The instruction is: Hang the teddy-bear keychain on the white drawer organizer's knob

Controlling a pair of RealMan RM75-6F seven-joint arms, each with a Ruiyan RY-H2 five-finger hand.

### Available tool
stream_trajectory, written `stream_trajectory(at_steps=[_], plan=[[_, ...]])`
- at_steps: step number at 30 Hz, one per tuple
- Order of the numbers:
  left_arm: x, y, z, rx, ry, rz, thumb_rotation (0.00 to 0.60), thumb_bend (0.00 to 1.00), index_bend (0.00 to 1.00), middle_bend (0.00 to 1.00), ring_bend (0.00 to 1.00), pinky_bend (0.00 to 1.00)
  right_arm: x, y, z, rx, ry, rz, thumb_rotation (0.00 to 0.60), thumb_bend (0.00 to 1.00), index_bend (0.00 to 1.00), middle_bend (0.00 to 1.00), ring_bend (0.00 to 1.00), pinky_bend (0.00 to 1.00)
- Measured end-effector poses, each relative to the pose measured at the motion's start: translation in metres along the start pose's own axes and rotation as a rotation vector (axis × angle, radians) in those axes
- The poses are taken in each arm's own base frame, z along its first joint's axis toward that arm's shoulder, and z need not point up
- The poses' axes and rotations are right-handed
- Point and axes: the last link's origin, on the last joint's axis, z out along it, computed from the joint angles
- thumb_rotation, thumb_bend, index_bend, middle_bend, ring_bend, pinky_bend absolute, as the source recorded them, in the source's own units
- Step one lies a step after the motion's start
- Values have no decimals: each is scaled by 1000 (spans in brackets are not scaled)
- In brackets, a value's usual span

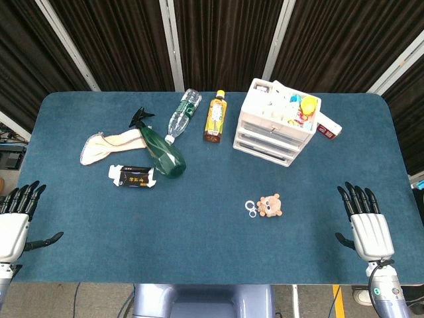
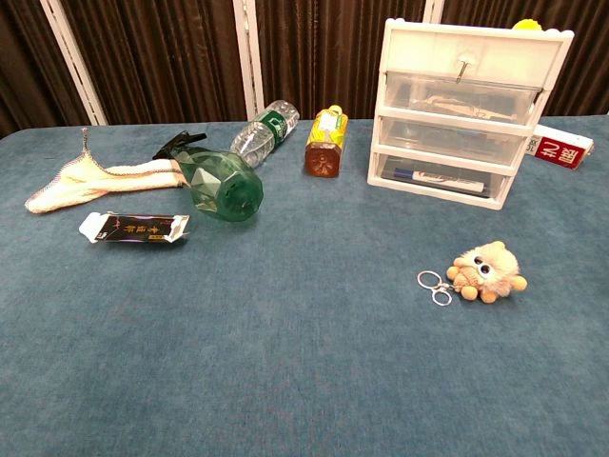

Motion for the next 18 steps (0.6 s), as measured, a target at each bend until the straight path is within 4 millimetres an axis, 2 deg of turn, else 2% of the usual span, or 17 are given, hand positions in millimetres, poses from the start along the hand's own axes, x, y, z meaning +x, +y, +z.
stream_trajectory(at_steps=[18], plan=[[-1,0,1,2,-3,-5,482,66,0,0,0,0,-1,-3,0,11,-14,5,600,0,0,0,0,0]])
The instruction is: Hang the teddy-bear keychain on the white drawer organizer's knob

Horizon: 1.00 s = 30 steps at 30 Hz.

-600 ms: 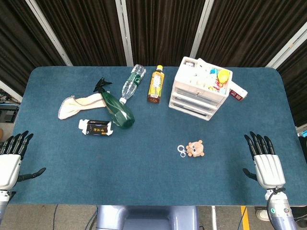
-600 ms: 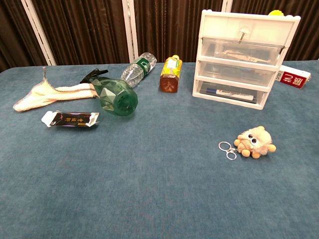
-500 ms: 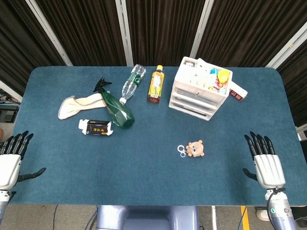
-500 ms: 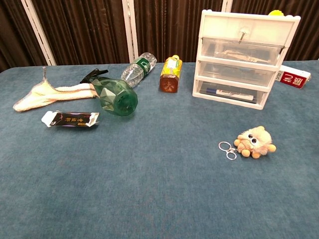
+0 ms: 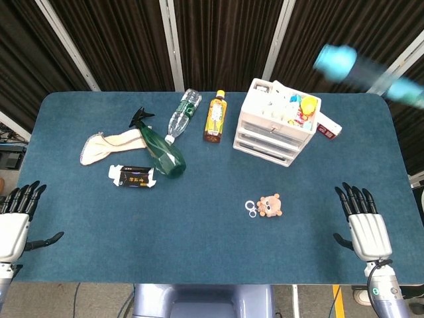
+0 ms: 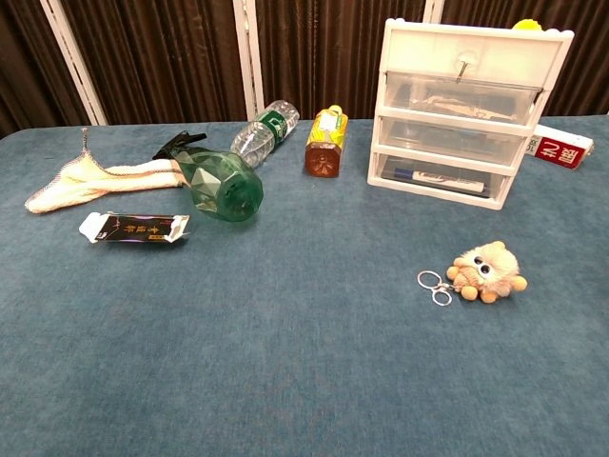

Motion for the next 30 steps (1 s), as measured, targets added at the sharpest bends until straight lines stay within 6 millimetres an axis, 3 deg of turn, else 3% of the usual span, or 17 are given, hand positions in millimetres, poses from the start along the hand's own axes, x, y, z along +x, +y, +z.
stream_trajectory(at_steps=[9,11,12,14,17,20,23,30], plan=[[0,0,0,-4,0,-3,482,69,0,0,0,0,0,-1,-1,1,-8,4,600,0,6,7,3,3],[1,0,0,-4,2,-3,480,66,0,0,0,0,1,-2,0,6,-2,8,600,0,16,49,41,46],[1,0,0,-4,2,-4,481,67,0,0,0,0,2,-4,1,10,5,10,600,0,24,90,86,99],[0,1,0,-4,1,-6,484,67,0,0,0,0,5,-6,2,15,17,17,600,0,56,268,273,313],[0,1,0,-4,-1,-6,484,67,0,0,0,0,9,-12,7,22,35,37,600,0,112,651,665,661],[0,1,0,-3,-2,-9,484,67,0,0,0,0,15,-21,17,34,47,61,600,0,189,887,884,817],[-1,1,1,-6,-5,-9,481,67,0,0,0,0,18,-33,30,53,43,66,600,0,288,996,993,892],[-1,3,2,-9,-10,-21,481,69,0,0,0,0,14,-73,59,97,18,48,600,40,409,1000,1000,933]])
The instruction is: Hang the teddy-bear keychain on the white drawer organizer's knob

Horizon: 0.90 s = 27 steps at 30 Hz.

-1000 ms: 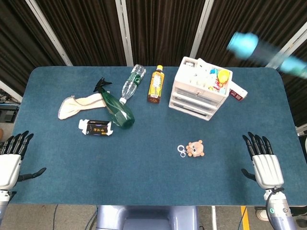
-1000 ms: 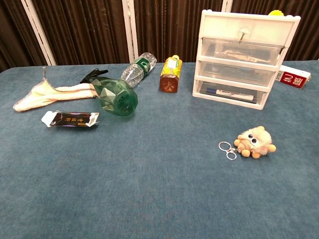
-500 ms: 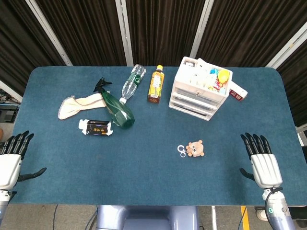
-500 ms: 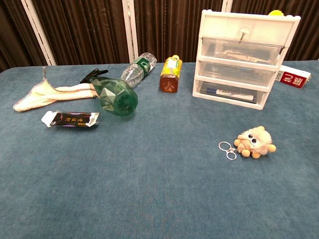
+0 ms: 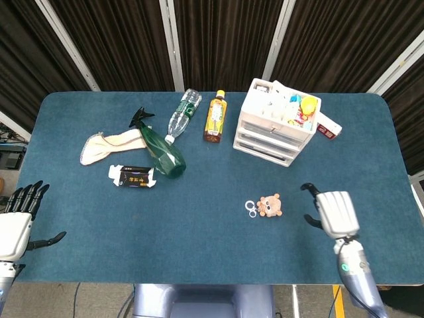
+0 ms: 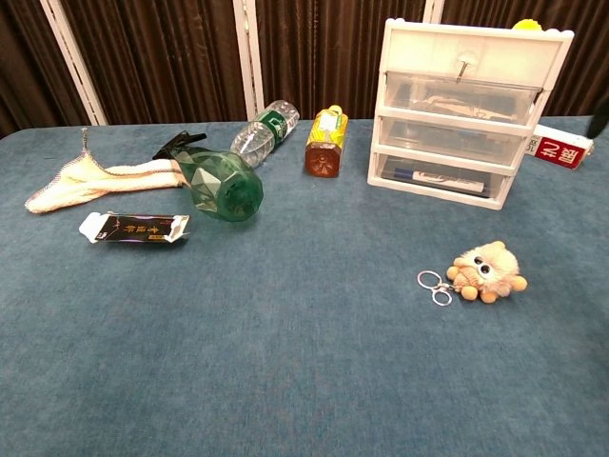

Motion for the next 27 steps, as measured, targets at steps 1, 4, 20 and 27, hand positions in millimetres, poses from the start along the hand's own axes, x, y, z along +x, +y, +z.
stream_trajectory(at_steps=[1,4,20,27], plan=[[0,0,0,0,0,-2,481,69,0,0,0,0,-3,-8,5,5,-10,1,600,60,417,1000,1000,933],[0,0,1,0,-2,-7,484,69,0,0,0,0,-13,-30,17,19,-39,8,600,103,423,1000,1000,933],[1,-1,3,10,-18,-38,484,66,0,0,0,0,-81,-116,49,4,-183,23,600,215,439,1000,1000,934],[1,-1,5,12,-26,-45,483,67,0,0,0,0,-101,-124,58,-40,-214,10,600,225,446,1000,1000,934]])
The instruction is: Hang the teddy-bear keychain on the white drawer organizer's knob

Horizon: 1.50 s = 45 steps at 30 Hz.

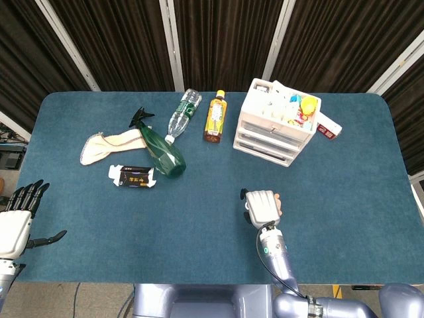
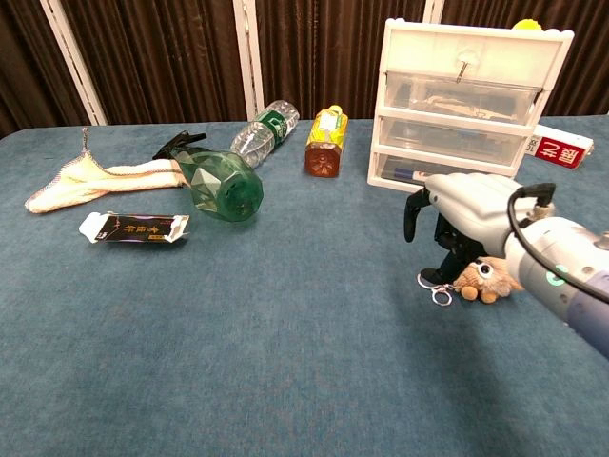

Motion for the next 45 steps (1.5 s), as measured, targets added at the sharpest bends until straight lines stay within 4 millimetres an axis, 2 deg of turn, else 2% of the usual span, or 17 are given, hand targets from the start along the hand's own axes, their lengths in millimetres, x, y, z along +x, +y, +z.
stream_trajectory(at_steps=[16,25,34,45], plan=[[-3,5,4,-12,-8,-2,485,67,0,0,0,0,-18,-4,11,-88,-37,13,600,236,468,1000,1000,934],[-4,6,6,-13,-14,-5,483,67,0,0,0,0,-24,-5,16,-120,-50,27,600,201,474,1000,1000,934],[-4,6,6,-12,-13,-10,481,68,0,0,0,0,-29,-9,18,-136,-53,34,600,171,528,1000,1000,934],[-3,5,6,-10,-14,-18,481,66,0,0,0,0,-36,-15,19,-135,-61,36,600,262,520,1000,1000,934]])
